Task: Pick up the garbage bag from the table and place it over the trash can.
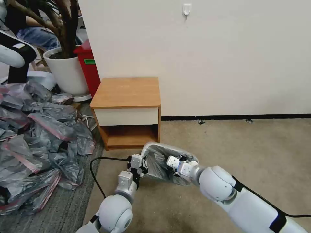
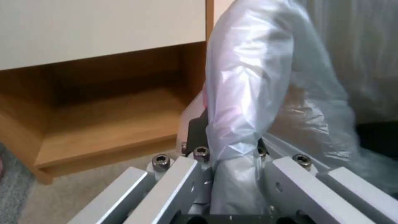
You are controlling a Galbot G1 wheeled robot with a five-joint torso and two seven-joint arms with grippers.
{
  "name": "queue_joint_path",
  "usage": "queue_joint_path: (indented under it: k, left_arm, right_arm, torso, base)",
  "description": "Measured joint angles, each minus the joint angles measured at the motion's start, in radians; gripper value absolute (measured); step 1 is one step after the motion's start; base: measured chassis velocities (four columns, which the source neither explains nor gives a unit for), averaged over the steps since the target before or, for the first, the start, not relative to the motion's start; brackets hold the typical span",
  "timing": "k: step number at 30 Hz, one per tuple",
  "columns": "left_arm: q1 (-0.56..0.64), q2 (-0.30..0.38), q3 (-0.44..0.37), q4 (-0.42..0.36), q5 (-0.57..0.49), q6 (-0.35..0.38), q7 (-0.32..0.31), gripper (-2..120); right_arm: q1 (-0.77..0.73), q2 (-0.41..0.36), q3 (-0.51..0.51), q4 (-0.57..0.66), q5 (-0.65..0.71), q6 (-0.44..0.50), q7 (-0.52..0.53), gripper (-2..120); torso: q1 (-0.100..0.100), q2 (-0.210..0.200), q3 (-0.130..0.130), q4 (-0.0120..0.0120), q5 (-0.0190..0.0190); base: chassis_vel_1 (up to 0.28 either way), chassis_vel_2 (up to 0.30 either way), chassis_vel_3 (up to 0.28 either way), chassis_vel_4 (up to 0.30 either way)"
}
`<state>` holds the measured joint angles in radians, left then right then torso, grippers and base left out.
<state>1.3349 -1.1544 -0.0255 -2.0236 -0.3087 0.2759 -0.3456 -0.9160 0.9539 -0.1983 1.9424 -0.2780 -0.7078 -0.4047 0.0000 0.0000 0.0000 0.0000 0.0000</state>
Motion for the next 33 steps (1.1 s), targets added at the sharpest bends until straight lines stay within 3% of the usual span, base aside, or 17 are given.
queue_joint_path:
  k: [33]
  left_arm:
    - [-0.016, -0.056, 0.030, 0.024, 0.007, 0.002, -0.040, 2]
  right_arm:
    - [0.022, 0.096, -0.004, -0.167, -0.115, 0.000, -0.014, 0]
  torso:
    - [0.000, 0.000, 0.000, 0.0000, -0.0001]
  base:
    - [0.000, 0.000, 0.000, 0.000]
